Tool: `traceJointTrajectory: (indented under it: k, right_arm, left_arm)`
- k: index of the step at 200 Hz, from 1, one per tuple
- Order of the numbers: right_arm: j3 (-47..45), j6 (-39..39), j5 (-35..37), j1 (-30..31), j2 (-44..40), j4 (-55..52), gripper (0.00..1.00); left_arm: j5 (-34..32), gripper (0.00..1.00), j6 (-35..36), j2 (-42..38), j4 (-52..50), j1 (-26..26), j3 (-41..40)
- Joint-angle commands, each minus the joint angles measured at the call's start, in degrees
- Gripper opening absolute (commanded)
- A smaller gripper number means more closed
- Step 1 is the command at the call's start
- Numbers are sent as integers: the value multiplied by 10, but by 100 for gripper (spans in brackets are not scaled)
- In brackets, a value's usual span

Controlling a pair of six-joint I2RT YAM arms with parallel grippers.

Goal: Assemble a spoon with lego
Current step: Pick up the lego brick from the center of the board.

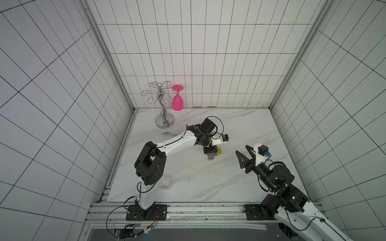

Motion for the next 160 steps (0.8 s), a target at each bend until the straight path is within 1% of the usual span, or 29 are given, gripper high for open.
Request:
traceJointTrajectory:
  k: [1,34,105,160]
  right_arm:
    - [-9,5,9,-4,-7,-2,67]
    - [-8,5,10,-4,-7,-2,67]
    - [-5,8,1,-4,-8,-2,67]
    - [2,12,-8,-4,-9,-10,67]
  left_arm:
    - [-60,11,-22,106,-132,-10,-87]
    - [-75,11,-35,110,-164,-10,-87]
    - [-76,11,-76,49,-116,-8,-160]
    - [-77,11,-105,25,-101,-5,-182]
